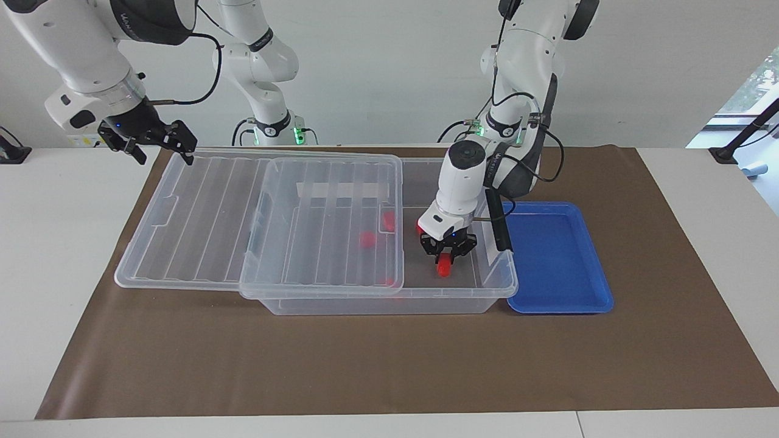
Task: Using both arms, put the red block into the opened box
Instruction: 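Lower the red block into the open box and open the left gripper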
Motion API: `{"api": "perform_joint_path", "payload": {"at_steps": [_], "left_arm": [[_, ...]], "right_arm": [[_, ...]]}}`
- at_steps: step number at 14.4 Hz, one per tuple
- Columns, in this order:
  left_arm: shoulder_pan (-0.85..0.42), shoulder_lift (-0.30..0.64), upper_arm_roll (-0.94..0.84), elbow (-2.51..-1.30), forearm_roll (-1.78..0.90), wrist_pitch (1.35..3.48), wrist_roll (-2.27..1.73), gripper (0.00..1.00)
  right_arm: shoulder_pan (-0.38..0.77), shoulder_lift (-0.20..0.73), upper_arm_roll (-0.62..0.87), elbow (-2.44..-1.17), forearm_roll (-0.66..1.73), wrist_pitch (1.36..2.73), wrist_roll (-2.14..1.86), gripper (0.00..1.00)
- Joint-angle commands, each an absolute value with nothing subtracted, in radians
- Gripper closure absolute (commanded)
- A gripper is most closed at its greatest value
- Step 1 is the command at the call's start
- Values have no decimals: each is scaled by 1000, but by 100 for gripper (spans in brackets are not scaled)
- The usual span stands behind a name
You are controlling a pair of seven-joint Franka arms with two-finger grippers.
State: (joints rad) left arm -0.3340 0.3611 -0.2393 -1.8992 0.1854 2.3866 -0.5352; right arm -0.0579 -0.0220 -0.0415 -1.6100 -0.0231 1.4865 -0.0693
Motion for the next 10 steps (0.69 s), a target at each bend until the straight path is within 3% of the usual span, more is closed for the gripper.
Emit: {"api": "perform_joint_path", "payload": {"at_steps": [1,2,4,10], "left_arm": [[-322,367,-233,-1899,215,2408,-558,52],[-318,358,-235,-1899,215,2402,-555,20],[-311,315,-235,-1901,216,2360,-552,0],[-325,161,-247,-1898,189,2154,-555,0]], "right_arm": [[-67,-45,-31,-1638,-32,1505,-55,0],[-67,-44,-31,-1638,-32,1506,-55,0],[-67,-46,-31,-1638,-32,1506,-55,0],[-67,-46,-28,-1638,-34,1505,-54,0]]}}
